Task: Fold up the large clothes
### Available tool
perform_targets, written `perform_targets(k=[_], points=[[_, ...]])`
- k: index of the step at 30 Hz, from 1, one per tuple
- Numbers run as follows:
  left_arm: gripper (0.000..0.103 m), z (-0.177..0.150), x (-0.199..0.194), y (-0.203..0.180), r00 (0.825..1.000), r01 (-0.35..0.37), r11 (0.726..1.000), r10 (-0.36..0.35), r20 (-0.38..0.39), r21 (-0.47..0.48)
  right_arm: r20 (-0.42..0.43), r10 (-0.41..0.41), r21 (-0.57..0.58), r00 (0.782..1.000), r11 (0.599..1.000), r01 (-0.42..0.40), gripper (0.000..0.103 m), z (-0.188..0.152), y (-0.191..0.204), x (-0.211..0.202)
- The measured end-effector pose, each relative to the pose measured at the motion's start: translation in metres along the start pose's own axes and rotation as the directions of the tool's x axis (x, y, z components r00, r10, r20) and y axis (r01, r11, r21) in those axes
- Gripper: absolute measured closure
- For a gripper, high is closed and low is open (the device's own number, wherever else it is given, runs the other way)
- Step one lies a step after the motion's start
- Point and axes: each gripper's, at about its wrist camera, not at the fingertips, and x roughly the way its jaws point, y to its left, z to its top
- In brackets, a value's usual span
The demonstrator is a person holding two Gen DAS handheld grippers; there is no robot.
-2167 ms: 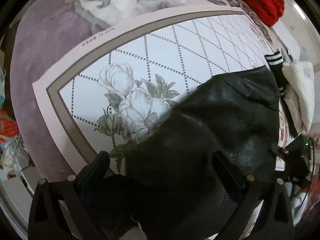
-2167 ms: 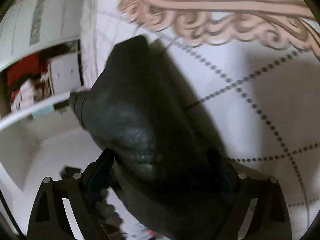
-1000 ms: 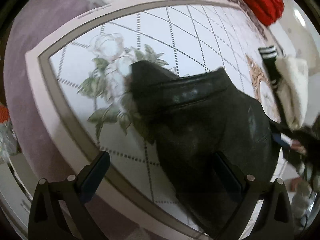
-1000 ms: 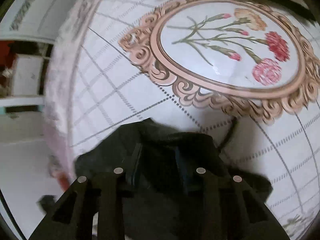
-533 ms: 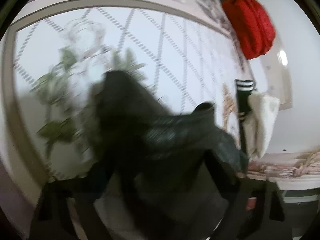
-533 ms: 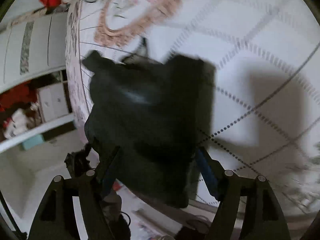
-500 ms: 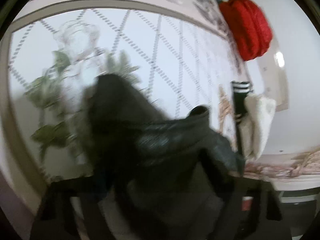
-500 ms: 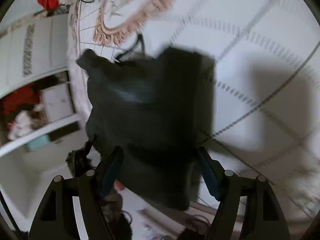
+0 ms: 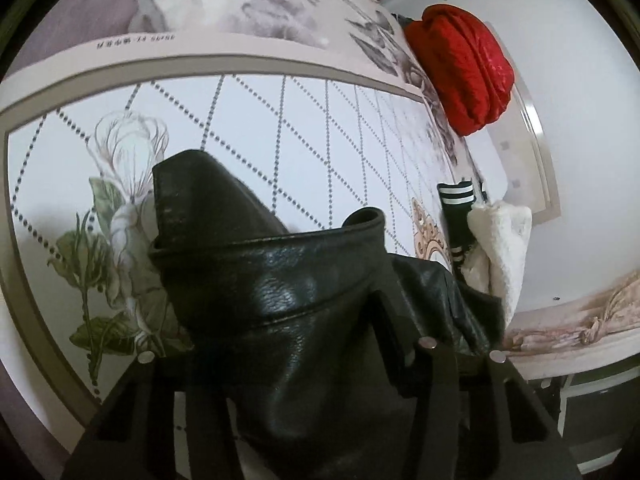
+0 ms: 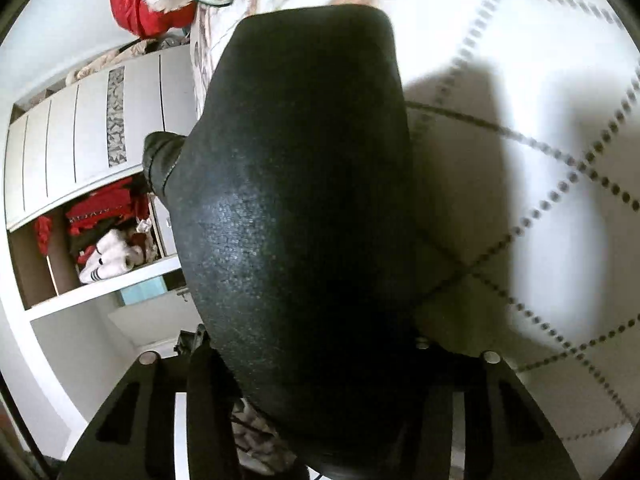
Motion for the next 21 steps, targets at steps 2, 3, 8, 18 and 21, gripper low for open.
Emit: perform_targets(k=[2,3,8,18,21], points=[[0.058,0.002,-0.002,-0.006,1.0,0.016,1.0,-0.016,0.005,0.009,-0.009,-0.004,-0.021,1.0,1.0,0.004,0.058,0.002,0.017,-0.005],[0.058,0.003,-0.003,-0.011,1.0,0.029,1.0,-0.029,0.006,0.011,-0.015,0.001,-0.029,1.0,1.0,-0.002,0.058,0.003,0.024,-0.006],[0.058,0.009,-0.008,-0.049,0.996,0.084,0.996,-0.084,0.013,0.036,-0.022,0.027,-0.038,0.999,0.999,-0.028,0.059,0.012,0.055,-0.03],[0.058,0.023,-0.014,-0.153,0.983,0.18,0.974,-0.182,-0.003,0.136,0.022,0.054,-0.13,0.998,0.99,-0.051,0.059,0.044,0.146,-0.128],[0.058,0.034,-0.009,-0.201,0.972,0.231,0.96,-0.235,0.005,0.156,0.046,0.065,-0.164,0.997,0.985,-0.057,0.059,0.067,0.182,-0.162]])
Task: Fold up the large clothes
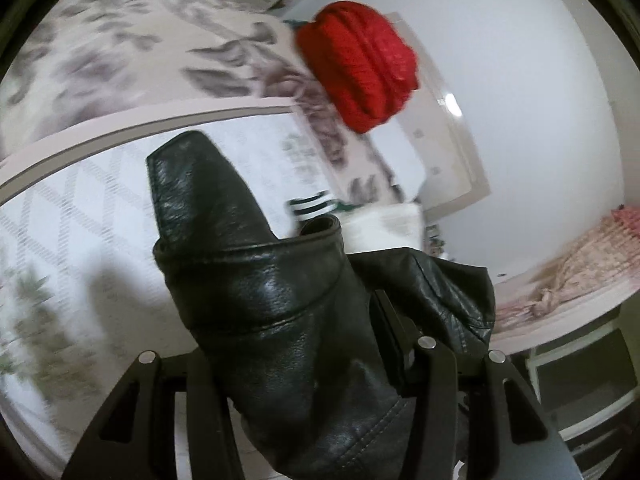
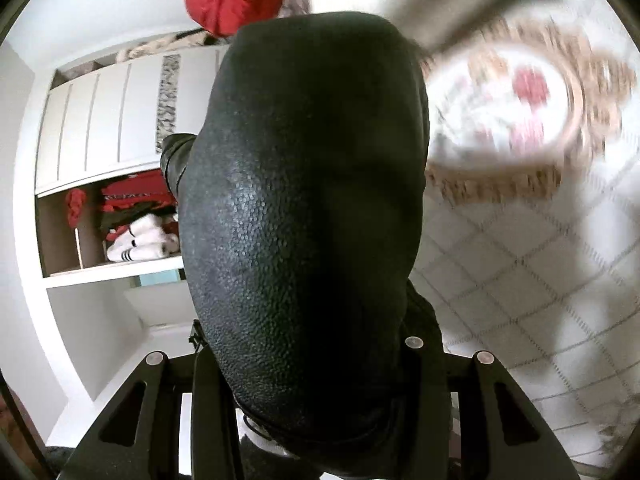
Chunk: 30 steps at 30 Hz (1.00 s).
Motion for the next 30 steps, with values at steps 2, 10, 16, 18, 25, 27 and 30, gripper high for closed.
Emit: perform_targets(k=[2,10,16,18,25,27,30], points=[[0.058,0.014,0.016,-0.028,0.999,0.036,0.999,-0.036,0.01,0.008,0.016,0.005,-0.024,1.0,1.0,-0.005,0.059,0.024,0.023,-0.021],[0.058,0.075,0.116,-0.128,0.987,0.147,0.985,-0.152,0.054,0.089,0.048,0.033,-0.11,0.998,0.994,-0.027,0.059,0.177,0.089,-0.097],[0.058,0.093,0.232,-0.129,0.988,0.146,0.982,-0.151,0.04,0.12,-0.012,0.003,-0.098,1.0,0.995,-0.004,0.059,0.316,0.047,-0.093],[0.058,0.09,0.274,-0.113,0.992,0.126,0.986,-0.127,0.006,0.11,-0.056,-0.011,-0.072,0.998,0.997,0.007,0.058,0.352,0.02,-0.084],[0.055,0.07,0.327,-0.081,0.991,0.054,0.988,-0.035,-0.128,0.146,-0.066,-0.083,0.007,0.994,0.996,0.084,0.038,0.41,-0.041,-0.075],[0.055,0.069,0.319,-0.087,0.991,0.004,0.987,0.018,-0.132,0.16,-0.067,-0.178,-0.037,0.982,0.984,0.176,0.03,0.403,-0.025,-0.073],[0.048,0.069,0.297,-0.102,0.994,-0.05,0.978,0.068,-0.082,0.202,0.023,-0.382,-0.1,0.924,0.919,0.382,0.017,0.385,0.01,-0.079]])
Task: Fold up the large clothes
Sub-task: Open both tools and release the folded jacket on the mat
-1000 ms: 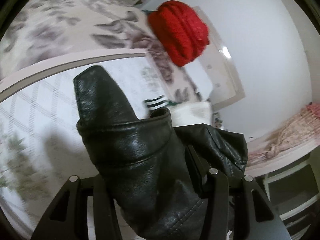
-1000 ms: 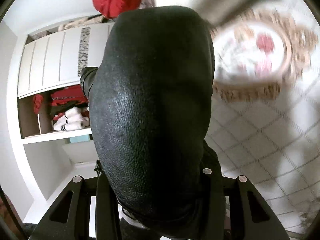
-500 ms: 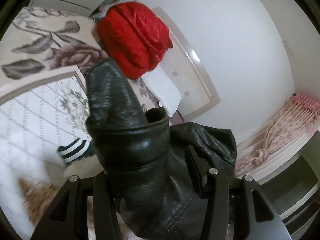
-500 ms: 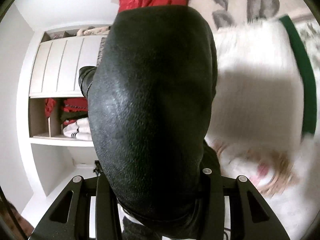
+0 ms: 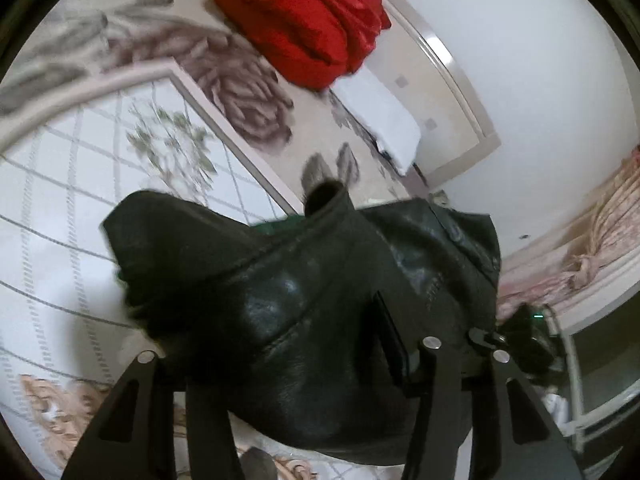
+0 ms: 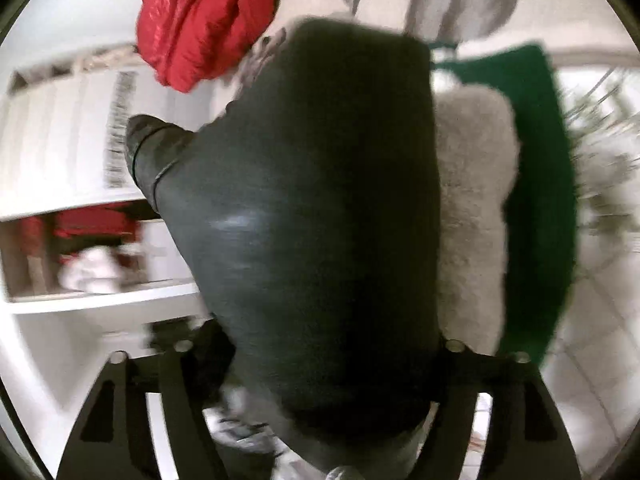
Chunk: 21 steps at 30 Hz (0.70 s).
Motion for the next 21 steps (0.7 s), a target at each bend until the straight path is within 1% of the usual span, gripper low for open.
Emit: perform_targets(k=[1,2,3,4,5,6,7,8,9,10,11,12,13,14,15,16,17,18,20,21], points=[[0.044,0.0,-0.006,-0.005,1.0,-0.002,1.0,0.001,0.016,0.013,0.032,-0.066,-0.019,0.997,0.998,0.067,0.016,-0.005,0.008,-0.006],[0.035,-0.001,-0.016,-0.014,0.999,-0.014,0.999,0.012,0.045,0.038,0.076,-0.145,-0.035,0.987,0.988,0.148,0.016,-0.015,0.018,-0.01],[0.03,-0.002,-0.025,-0.022,0.997,-0.052,0.996,0.046,0.068,0.074,0.137,-0.251,-0.043,0.958,0.965,0.259,0.016,-0.026,0.031,-0.02],[0.028,-0.003,-0.03,-0.031,0.994,-0.08,0.99,0.071,0.08,0.113,0.175,-0.319,-0.046,0.931,0.942,0.332,0.016,-0.035,0.041,-0.026],[0.016,-0.004,-0.034,-0.041,0.992,-0.108,0.981,0.096,0.082,0.162,0.216,-0.394,-0.048,0.894,0.91,0.412,0.01,-0.045,0.054,-0.033],[0.0,-0.006,-0.037,-0.05,0.989,-0.143,0.969,0.131,0.07,0.203,0.265,-0.473,-0.057,0.84,0.862,0.504,0.003,-0.062,0.068,-0.036],[0.0,-0.007,-0.039,-0.057,0.985,-0.172,0.957,0.161,0.066,0.234,0.298,-0.523,-0.072,0.799,0.822,0.565,0.001,-0.079,0.082,-0.037],[0.0,-0.008,-0.042,-0.063,0.982,-0.19,0.945,0.18,0.065,0.264,0.321,-0.557,-0.079,0.766,0.79,0.608,0.001,-0.099,0.092,-0.039],[0.0,-0.008,-0.044,-0.067,0.979,-0.203,0.936,0.195,0.059,0.287,0.336,-0.577,-0.08,0.745,0.77,0.633,0.001,-0.113,0.092,-0.036],[0.0,-0.009,-0.047,-0.07,0.975,-0.22,0.924,0.216,0.048,0.312,0.36,-0.606,-0.071,0.709,0.74,0.668,0.001,-0.13,0.101,-0.036],[0.0,-0.009,-0.052,-0.074,0.971,-0.235,0.911,0.238,0.034,0.338,0.37,-0.622,-0.056,0.69,0.726,0.685,0.001,-0.141,0.105,-0.033],[0.0,-0.01,-0.058,-0.078,0.965,-0.253,0.896,0.26,0.032,0.366,0.389,-0.642,-0.032,0.661,0.708,0.706,0.001,-0.156,0.113,-0.035],[0.0,-0.01,-0.063,-0.081,0.959,-0.274,0.88,0.281,0.04,0.387,0.408,-0.664,-0.017,0.627,0.681,0.732,0.001,-0.171,0.124,-0.036],[0.0,-0.011,-0.074,-0.089,0.951,-0.299,0.856,0.304,0.058,0.422,0.422,-0.683,-0.006,0.596,0.656,0.755,0.001,-0.186,0.124,-0.035],[0.0,-0.011,-0.083,-0.094,0.946,-0.312,0.833,0.314,0.074,0.456,0.436,-0.708,0.015,0.555,0.622,0.783,0.001,-0.201,0.133,-0.039],[0.0,-0.013,-0.093,-0.102,0.94,-0.328,0.81,0.331,0.083,0.486,0.44,-0.717,0.028,0.541,0.613,0.79,0.001,-0.212,0.136,-0.043],[0.0,-0.015,-0.106,-0.109,0.932,-0.346,0.786,0.349,0.095,0.512,0.44,-0.722,0.042,0.535,0.611,0.79,0.001,-0.225,0.142,-0.048],[0.0,-0.016,-0.119,-0.116,0.931,-0.347,0.77,0.351,0.099,0.535,0.442,-0.727,0.064,0.526,0.61,0.789,0.001,-0.242,0.152,-0.056],[0.0,-0.019,-0.147,-0.131,0.93,-0.344,0.746,0.356,0.094,0.57,0.441,-0.727,0.086,0.526,0.618,0.781,0.001,-0.269,0.168,-0.068],[0.0,-0.021,-0.16,-0.137,0.932,-0.333,0.742,0.351,0.085,0.582,0.452,-0.725,0.101,0.52,0.621,0.777,0.001,-0.289,0.182,-0.078]])
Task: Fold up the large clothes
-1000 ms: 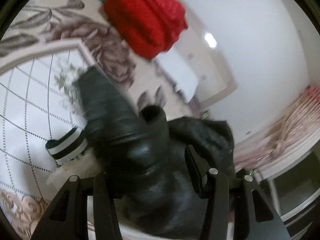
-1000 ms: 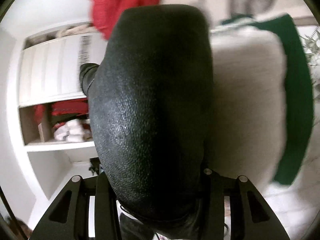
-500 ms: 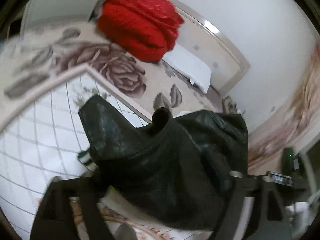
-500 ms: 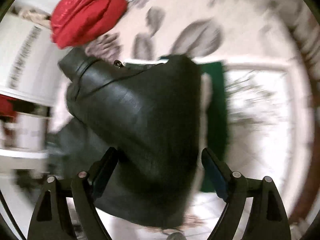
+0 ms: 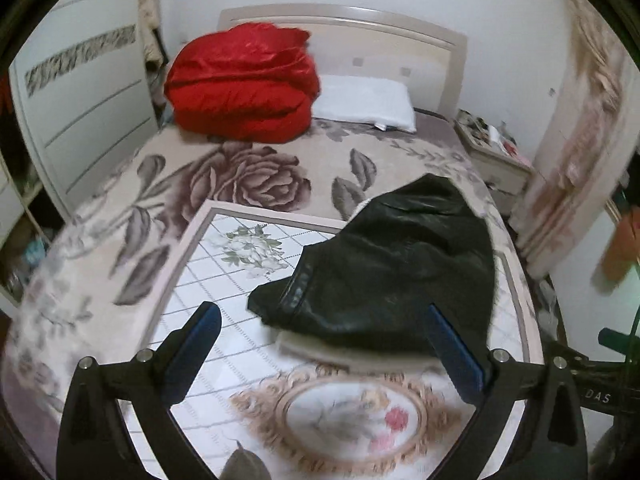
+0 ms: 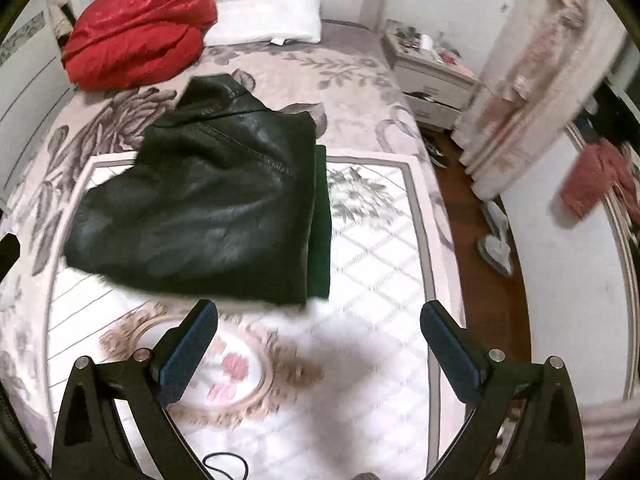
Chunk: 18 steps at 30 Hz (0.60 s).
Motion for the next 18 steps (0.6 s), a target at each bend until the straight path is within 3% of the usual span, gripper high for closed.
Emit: perform_targets(k=[10,18], points=[[0.0,-0.005,-0.175,-0.008,0.997,0.064,0.992,-0.059,-0.046,0.106,0.147,-0.052,0.105,0.988,0.994,0.037,0.001,-0.073,-0.006,-0.237],[0.0,-0.013,-0.294,-0.01,0.999,0.051,0.993,-0.05,-0.012,0.102,0.246,-0.053,0.107,0.968,0.994,0.028,0.001,-0.122,-0.022,-0.381]])
